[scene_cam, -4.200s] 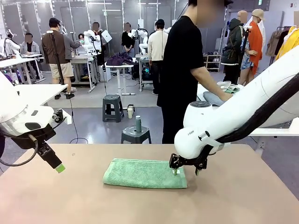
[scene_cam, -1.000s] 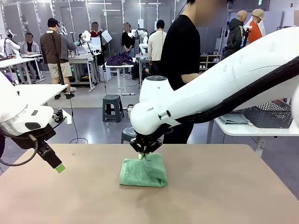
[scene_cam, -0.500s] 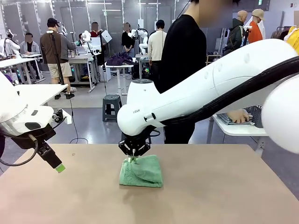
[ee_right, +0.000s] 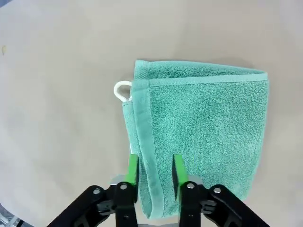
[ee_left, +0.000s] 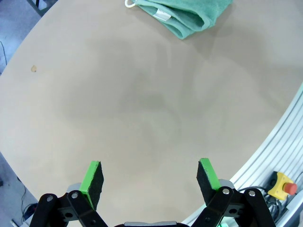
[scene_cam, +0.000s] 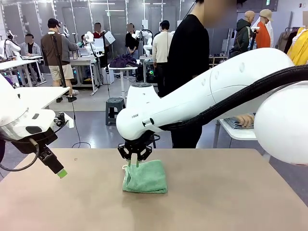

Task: Fold the towels and place them in the basket.
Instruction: When a person lays out a Towel with hook on the table, fold it in half twice.

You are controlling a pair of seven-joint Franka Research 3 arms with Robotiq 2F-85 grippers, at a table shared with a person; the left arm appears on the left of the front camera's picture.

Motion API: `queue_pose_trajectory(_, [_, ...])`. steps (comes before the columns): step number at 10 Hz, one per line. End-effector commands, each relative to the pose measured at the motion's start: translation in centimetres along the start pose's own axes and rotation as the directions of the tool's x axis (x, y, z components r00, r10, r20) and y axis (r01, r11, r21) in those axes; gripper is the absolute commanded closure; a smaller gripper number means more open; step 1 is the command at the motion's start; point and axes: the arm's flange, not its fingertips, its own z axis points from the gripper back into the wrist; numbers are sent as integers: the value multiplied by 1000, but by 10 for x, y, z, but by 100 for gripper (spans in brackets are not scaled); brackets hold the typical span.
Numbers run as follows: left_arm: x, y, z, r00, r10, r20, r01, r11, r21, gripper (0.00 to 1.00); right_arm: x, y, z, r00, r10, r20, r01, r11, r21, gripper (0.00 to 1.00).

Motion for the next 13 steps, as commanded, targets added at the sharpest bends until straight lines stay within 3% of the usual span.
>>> queue_pose_trajectory(1, [3,1,0,1000,11,-3,-11,1000,9,0,-5,-1,4,999,-47,20,48,999,-12,0])
queue_pose_trajectory(3, [3,1,0,1000,11,-3,-11,1000,9,0,-9,-12,9,998,-61,29,61,998,9,0])
queue_pose_trajectory(4, [3,1,0,1000,11,-3,-11,1000,9,0,-11,-16,12,997,-64,37,63,998,15,7])
queue_pose_trajectory(5, [3,1,0,1000,11,-3,-11,1000,9,0,-13,-20,14,997,-60,43,60,998,19,0])
queue_pose_trajectory(7, [3,1,0,1000,11,-3,-11,1000,9,0,-15,-31,22,999,-24,37,23,999,28,0])
queue_pose_trajectory(8, [3,1,0,1000,11,-3,-11,1000,9,0,0,-13,15,999,-24,28,24,1000,4,0])
queue_pose_trajectory(13, [3,1,0,1000,11,-3,-11,1000,9,0,0,-13,15,999,-24,28,24,1000,4,0])
